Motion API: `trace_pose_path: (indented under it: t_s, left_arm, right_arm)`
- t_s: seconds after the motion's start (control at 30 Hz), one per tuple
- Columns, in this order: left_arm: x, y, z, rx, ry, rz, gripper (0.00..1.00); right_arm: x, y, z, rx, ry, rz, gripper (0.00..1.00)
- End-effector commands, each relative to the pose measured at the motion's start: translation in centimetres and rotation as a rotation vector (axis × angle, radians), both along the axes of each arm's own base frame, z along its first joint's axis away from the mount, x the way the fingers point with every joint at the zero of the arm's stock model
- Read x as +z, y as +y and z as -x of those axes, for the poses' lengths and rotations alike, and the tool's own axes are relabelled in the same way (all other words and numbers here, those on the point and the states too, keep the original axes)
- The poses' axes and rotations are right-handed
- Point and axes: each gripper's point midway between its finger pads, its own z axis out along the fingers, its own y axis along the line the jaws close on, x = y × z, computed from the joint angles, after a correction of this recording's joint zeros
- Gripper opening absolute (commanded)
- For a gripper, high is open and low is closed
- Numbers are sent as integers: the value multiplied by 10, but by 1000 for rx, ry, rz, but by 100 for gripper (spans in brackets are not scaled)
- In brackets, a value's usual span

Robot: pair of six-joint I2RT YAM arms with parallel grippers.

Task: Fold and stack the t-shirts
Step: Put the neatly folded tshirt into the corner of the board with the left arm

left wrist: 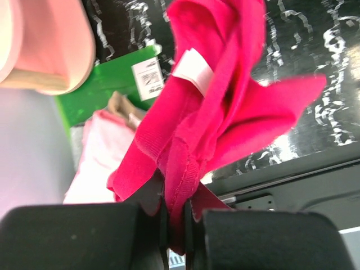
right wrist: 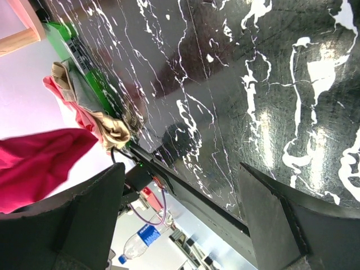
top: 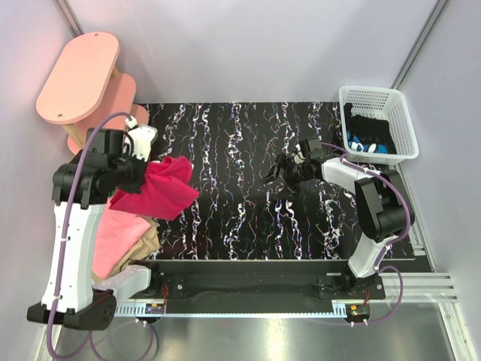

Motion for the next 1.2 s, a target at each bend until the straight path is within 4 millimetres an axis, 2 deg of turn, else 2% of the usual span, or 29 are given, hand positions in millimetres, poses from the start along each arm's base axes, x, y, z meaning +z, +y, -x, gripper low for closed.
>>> trace_pose_path:
  t_s: [0.0, 0.1, 0.23, 0.4, 0.53, 0.73, 0.83, 0.9, 1.03, 1.17]
  left_arm:
    - [-17, 25, 45, 35, 106, -112, 0]
    - [-18, 30, 47, 57, 78, -119, 0]
    - [-2, 27, 47, 87, 23, -62, 0]
    - [9, 39, 46, 171, -20, -43, 0]
    - [-2, 52, 46, 236, 22, -13, 0]
    - [-7, 77, 50, 298, 65, 64, 0]
    - [-19, 92, 50, 327, 94, 97, 0]
    - [-24, 89, 51, 316, 100, 113, 0]
    - [-18, 87, 51, 295, 70, 100, 0]
    - [-10, 82, 60, 256, 15, 45, 0]
  right_arm:
    - [18, -1, 0, 13, -57, -28, 88]
    - [19, -1, 2, 14, -56, -28, 88]
    - [19, -2, 3, 12, -57, -26, 88]
    - [18, -2, 4, 17, -54, -24, 88]
    - [19, -2, 5, 18, -55, -21, 88]
    - [18, -3, 6, 27, -55, -15, 88]
    - [17, -4, 6, 29, -54, -13, 88]
    - [15, -4, 6, 29, -51, -8, 88]
    - [12, -5, 6, 27, -44, -5, 88]
    - [9, -5, 7, 27, -35, 0, 88]
